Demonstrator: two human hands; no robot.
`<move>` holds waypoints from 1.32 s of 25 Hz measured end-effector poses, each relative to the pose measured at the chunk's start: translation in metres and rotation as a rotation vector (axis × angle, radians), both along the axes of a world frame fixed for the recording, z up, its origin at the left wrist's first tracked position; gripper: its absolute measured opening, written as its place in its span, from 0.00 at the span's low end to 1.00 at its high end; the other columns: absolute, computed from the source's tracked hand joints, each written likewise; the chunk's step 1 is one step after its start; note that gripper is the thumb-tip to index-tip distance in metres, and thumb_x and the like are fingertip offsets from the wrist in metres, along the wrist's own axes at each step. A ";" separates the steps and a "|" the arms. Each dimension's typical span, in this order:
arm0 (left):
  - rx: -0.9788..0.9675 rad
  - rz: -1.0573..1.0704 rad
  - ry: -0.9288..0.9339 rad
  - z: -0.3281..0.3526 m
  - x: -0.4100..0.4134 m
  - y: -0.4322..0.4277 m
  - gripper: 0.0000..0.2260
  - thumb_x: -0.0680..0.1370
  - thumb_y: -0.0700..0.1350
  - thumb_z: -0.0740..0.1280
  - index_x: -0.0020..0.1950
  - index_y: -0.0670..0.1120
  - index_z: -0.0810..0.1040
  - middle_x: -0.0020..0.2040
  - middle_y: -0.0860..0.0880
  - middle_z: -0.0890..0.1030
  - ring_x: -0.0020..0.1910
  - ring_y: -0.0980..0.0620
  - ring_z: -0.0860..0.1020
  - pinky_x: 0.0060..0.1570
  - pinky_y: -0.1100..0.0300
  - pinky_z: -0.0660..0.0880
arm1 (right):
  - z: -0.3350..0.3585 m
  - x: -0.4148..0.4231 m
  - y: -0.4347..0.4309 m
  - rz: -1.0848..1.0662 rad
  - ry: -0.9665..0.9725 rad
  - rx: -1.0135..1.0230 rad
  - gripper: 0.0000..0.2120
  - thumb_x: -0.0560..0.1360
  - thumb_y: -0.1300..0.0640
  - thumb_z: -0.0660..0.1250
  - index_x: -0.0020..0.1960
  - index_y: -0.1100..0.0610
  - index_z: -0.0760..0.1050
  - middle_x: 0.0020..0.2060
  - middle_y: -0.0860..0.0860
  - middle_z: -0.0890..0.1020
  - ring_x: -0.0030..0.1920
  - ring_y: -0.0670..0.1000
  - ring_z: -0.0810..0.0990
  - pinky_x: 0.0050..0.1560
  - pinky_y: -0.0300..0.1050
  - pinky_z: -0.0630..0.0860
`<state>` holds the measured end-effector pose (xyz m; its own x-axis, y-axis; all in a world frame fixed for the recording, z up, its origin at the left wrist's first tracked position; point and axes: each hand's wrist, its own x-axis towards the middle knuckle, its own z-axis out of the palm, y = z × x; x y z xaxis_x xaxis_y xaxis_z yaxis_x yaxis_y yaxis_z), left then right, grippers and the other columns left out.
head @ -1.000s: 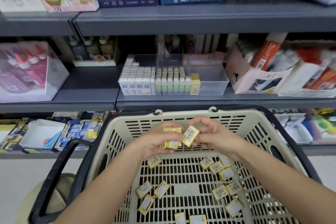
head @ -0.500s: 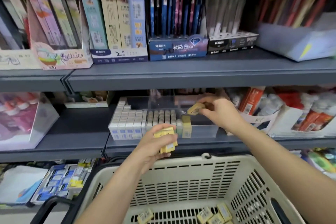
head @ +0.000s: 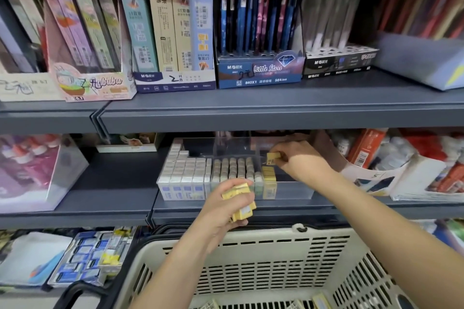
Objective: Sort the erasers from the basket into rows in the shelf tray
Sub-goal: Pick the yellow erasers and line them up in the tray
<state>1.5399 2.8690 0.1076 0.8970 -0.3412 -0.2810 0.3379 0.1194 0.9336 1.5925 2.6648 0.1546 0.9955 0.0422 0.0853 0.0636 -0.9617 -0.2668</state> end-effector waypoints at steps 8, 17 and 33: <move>-0.013 0.000 0.016 0.001 0.000 0.000 0.10 0.69 0.42 0.74 0.48 0.55 0.83 0.55 0.42 0.81 0.48 0.48 0.80 0.37 0.60 0.76 | -0.025 0.009 0.010 -0.083 0.167 0.086 0.09 0.77 0.57 0.61 0.56 0.53 0.71 0.55 0.53 0.79 0.51 0.54 0.76 0.48 0.42 0.72; -0.005 0.021 0.079 0.004 0.002 -0.005 0.11 0.68 0.41 0.75 0.48 0.54 0.83 0.53 0.42 0.82 0.46 0.49 0.80 0.34 0.60 0.76 | -0.028 0.014 0.003 -0.126 0.216 0.103 0.04 0.75 0.55 0.62 0.50 0.53 0.72 0.54 0.52 0.79 0.46 0.50 0.74 0.45 0.39 0.69; -0.330 -0.091 0.417 0.002 -0.013 -0.036 0.23 0.63 0.52 0.75 0.54 0.43 0.79 0.43 0.44 0.82 0.35 0.51 0.79 0.28 0.62 0.77 | -0.009 -0.082 0.011 0.284 0.085 0.485 0.26 0.66 0.53 0.75 0.62 0.44 0.73 0.47 0.46 0.73 0.40 0.43 0.75 0.47 0.35 0.74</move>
<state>1.5274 2.8334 0.1097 0.6949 -0.5428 -0.4717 0.6946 0.3369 0.6357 1.5101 2.6755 0.1458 0.9549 0.2855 0.0816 0.2610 -0.6757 -0.6894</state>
